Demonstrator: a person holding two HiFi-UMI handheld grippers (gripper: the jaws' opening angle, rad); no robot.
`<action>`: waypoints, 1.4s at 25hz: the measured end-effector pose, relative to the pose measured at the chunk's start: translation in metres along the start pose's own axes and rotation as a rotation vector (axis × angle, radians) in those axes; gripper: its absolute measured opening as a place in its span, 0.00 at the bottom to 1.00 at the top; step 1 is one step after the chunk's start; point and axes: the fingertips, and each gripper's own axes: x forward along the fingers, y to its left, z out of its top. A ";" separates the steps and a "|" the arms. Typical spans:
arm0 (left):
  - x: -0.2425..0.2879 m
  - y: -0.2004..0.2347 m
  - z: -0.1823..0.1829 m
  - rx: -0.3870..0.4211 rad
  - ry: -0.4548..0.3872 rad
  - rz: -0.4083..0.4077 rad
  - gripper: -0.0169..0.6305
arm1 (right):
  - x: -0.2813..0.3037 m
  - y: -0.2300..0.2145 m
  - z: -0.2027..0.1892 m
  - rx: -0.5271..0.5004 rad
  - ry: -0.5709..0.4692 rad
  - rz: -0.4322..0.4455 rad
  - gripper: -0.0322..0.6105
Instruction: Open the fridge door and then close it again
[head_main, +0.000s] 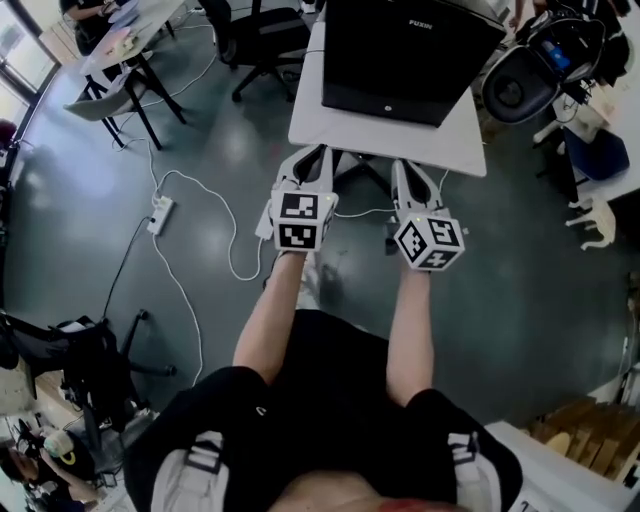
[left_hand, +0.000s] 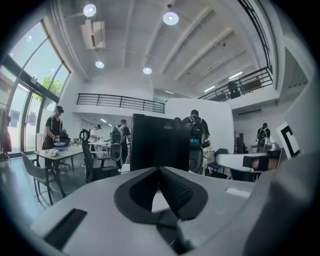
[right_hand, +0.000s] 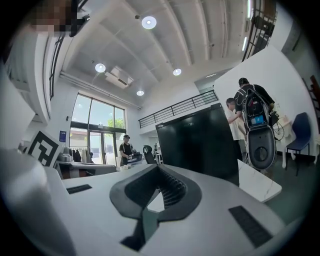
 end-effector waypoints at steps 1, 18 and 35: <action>0.013 0.007 0.000 0.000 0.006 -0.002 0.02 | 0.014 -0.004 0.001 0.000 0.002 0.002 0.04; 0.209 0.104 0.042 -0.032 -0.085 -0.173 0.09 | 0.226 -0.021 0.073 -0.347 -0.028 0.118 0.04; 0.297 0.111 0.064 0.056 -0.105 -0.348 0.44 | 0.318 -0.010 0.167 -1.096 0.169 0.191 0.24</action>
